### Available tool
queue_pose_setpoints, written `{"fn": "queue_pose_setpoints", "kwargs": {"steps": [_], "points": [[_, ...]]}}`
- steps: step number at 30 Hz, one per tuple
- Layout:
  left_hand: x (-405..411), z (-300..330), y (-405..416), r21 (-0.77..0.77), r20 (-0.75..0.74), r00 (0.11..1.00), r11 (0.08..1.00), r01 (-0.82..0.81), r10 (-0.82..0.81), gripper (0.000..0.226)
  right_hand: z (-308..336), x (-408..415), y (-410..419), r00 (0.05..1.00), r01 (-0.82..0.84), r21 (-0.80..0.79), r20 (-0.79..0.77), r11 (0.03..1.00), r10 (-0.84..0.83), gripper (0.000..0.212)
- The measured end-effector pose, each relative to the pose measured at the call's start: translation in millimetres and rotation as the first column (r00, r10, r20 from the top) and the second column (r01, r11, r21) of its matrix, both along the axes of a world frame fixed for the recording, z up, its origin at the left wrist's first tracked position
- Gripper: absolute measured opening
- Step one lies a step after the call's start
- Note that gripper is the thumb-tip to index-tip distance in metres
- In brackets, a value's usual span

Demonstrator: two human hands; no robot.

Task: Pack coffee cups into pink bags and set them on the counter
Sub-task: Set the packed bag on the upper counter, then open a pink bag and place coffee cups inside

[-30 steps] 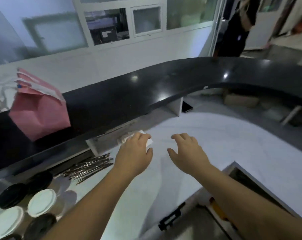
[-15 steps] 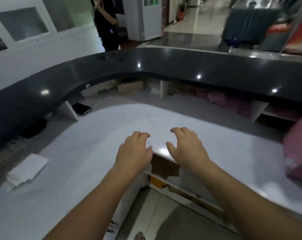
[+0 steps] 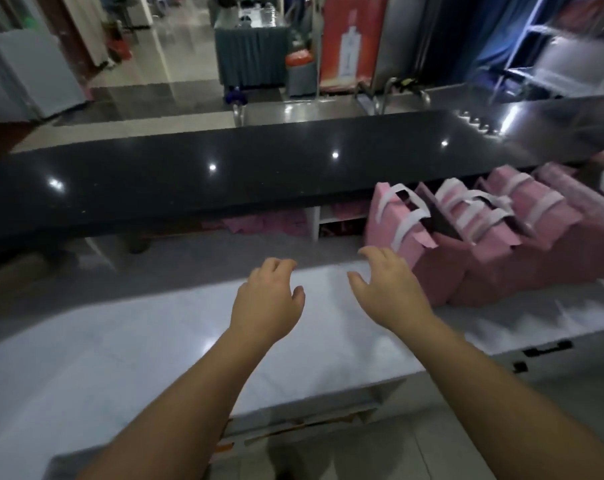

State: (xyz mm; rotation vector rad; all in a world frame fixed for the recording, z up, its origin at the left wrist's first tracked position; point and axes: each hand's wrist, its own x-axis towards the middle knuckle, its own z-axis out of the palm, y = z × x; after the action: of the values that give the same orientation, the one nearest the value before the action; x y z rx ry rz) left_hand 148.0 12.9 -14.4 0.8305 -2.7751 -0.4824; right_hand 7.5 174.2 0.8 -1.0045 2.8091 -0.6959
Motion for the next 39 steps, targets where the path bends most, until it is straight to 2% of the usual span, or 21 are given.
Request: {"fn": "queue_pose_setpoints", "kwargs": {"steps": [5, 8, 11, 16, 21, 25, 27, 29, 32, 34, 37, 39], "points": [[-93, 2, 3, 0.074, 0.017, 0.987, 0.984, 0.160, -0.162, 0.048, 14, -67, 26, 0.977, 0.205, -0.051, -0.042, 0.977, -0.207, 0.037], [-142, 4, 16, 0.120, 0.008, 0.978, 0.971, 0.205, -0.208, 0.049, 23, -104, 44, 0.955, 0.295, -0.114, -0.009, 0.949, -0.298, 0.036], [-190, 7, 33, 0.156, -0.010, 0.976, 0.964, 0.215, -0.216, 0.050, 27, -146, 55, 0.943, 0.332, -0.085, 0.002, 0.939, -0.333, 0.035], [-260, 9, 66, 0.179, -0.002, 0.995, 0.979, 0.095, -0.096, 0.067, 24, -215, 51, 0.957, 0.287, 0.006, 0.032, 0.958, -0.288, 0.004], [-302, 4, 96, 0.193, 0.083, 0.995, 0.979, -0.072, 0.057, 0.084, 13, -257, 33, 0.981, 0.185, 0.179, 0.019, 0.966, -0.192, 0.008], [-319, 3, 100, 0.189, 0.124, 0.983, 0.970, -0.155, 0.133, 0.072, -2, -279, 21, 0.987, 0.145, 0.276, 0.022, 0.950, -0.157, 0.029], [-321, 6, 96, 0.225, 0.129, 0.976, 0.953, -0.202, 0.176, 0.064, -2, -283, 17, 0.989, 0.129, 0.338, 0.022, 0.932, -0.145, 0.024], [-319, 9, 89, 0.239, 0.160, 0.964, 0.939, -0.246, 0.212, 0.058, 1, -287, 14, 0.991, 0.100, 0.408, 0.042, 0.907, -0.128, 0.004], [-306, 12, 75, 0.312, 0.174, 0.946, 0.896, -0.315, 0.272, 0.034, 6, -292, 9, 0.989, -0.040, 0.514, 0.145, 0.857, -0.041, 0.019], [-292, 13, 69, 0.363, 0.124, 0.943, 0.870, -0.333, 0.309, 0.024, 11, -290, 5, 0.986, -0.078, 0.544, 0.164, 0.835, -0.014, 0.020], [-264, 17, 62, 0.401, 0.062, 0.932, 0.846, -0.351, 0.358, 0.020, 16, -278, 3, 0.996, -0.062, 0.517, 0.090, 0.854, 0.018, 0.006], [-240, 21, 58, 0.439, 0.033, 0.917, 0.819, -0.370, 0.397, 0.021, 18, -266, -1, 0.997, -0.067, 0.481, 0.068, 0.874, 0.038, 0.012]]}}
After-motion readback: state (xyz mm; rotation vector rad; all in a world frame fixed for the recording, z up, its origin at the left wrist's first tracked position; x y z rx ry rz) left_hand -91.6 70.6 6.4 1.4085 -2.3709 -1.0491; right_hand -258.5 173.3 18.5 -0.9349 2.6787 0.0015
